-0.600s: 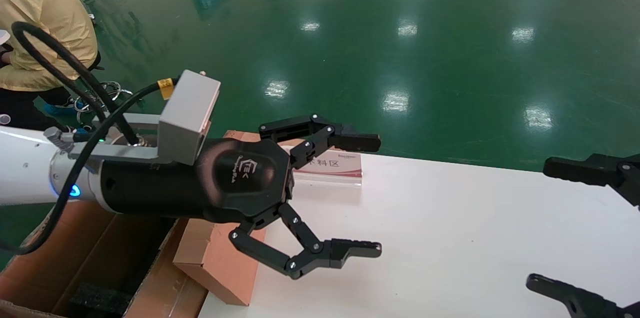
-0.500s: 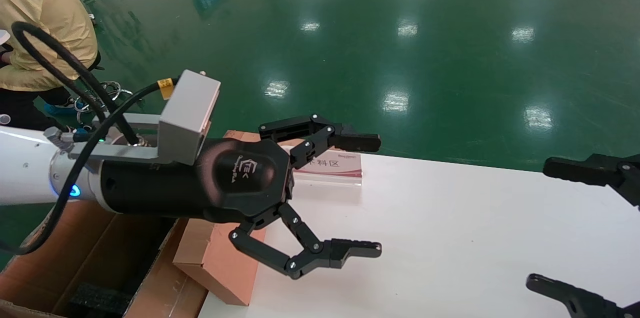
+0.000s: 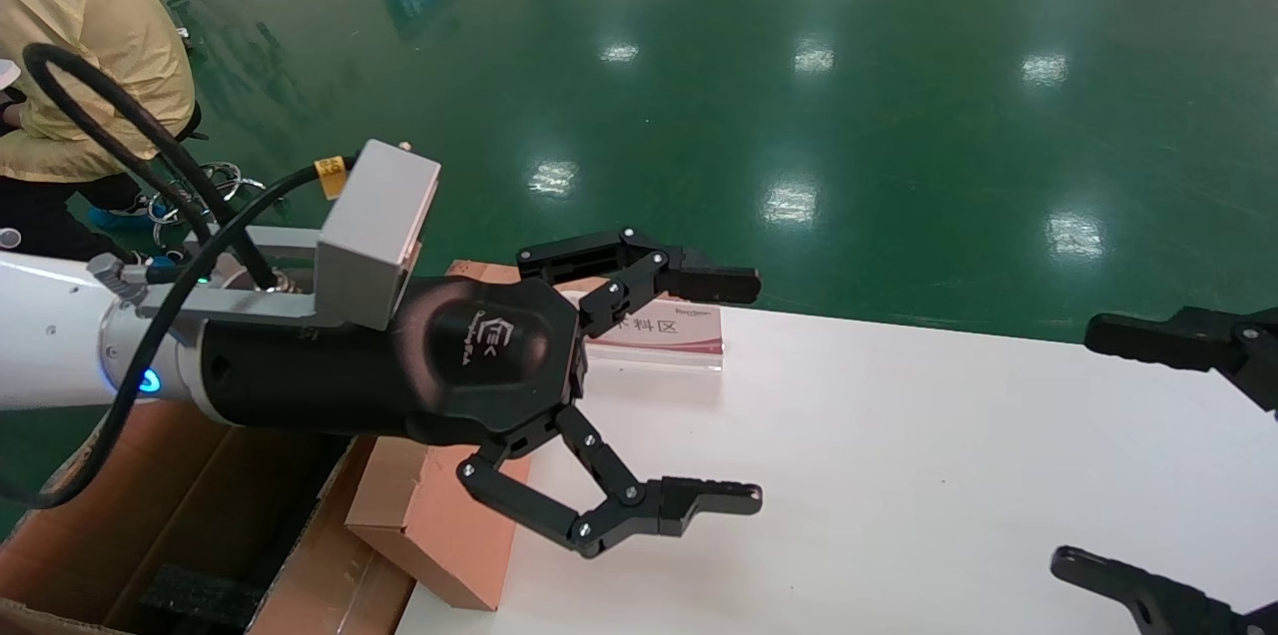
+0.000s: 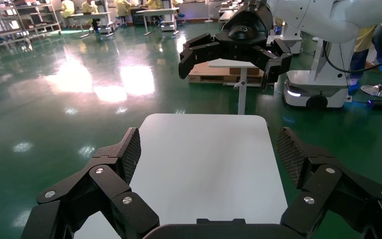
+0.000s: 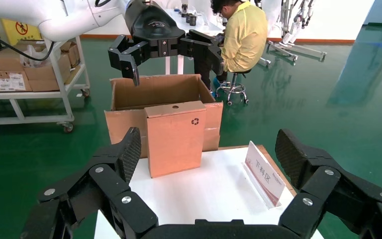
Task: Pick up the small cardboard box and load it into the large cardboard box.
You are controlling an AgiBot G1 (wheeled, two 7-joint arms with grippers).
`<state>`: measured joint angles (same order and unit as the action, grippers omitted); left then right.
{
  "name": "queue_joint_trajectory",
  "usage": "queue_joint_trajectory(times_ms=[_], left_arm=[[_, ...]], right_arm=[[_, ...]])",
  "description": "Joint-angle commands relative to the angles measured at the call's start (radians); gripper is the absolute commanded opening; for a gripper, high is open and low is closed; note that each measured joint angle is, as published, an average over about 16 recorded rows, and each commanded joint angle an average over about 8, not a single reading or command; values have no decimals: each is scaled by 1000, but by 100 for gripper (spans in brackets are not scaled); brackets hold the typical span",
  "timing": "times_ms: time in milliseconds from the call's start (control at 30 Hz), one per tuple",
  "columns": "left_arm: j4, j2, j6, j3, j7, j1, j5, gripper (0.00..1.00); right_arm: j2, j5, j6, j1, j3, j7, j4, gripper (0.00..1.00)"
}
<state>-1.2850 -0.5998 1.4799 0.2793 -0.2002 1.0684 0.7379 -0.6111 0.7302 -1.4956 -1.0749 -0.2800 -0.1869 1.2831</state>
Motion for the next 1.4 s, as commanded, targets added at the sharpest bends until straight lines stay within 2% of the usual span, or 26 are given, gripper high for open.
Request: queue_joint_trajectory(times_ms=[33, 200, 400, 567, 800, 933, 1167, 1400], left_arm=[[4, -1, -2, -1, 3, -1, 0, 100], [-21, 39, -43, 6, -60, -11, 27, 100], [-62, 113, -89, 53, -246, 25, 123, 100], [-68, 128, -88, 132, -474, 145, 279, 100], [-70, 97, -40, 245, -831, 345, 526, 100], [-72, 72, 11, 295, -994, 431, 623, 100], [-71, 30, 88, 395, -1155, 552, 685, 100], [-72, 18, 104, 568, -1294, 679, 726, 100]], right_arm=[[0, 0, 0, 0, 0, 0, 0, 100], [0, 0, 0, 0, -1, 0, -1, 100], [0, 0, 0, -1, -1, 1, -1, 100], [0, -1, 0, -1, -1, 1, -1, 100], [0, -1, 0, -1, -2, 1, -1, 100], [1, -1, 0, -1, -2, 1, -1, 100], [1, -2, 1, -1, -3, 2, -1, 100], [1, -2, 1, -1, -3, 2, -1, 100]])
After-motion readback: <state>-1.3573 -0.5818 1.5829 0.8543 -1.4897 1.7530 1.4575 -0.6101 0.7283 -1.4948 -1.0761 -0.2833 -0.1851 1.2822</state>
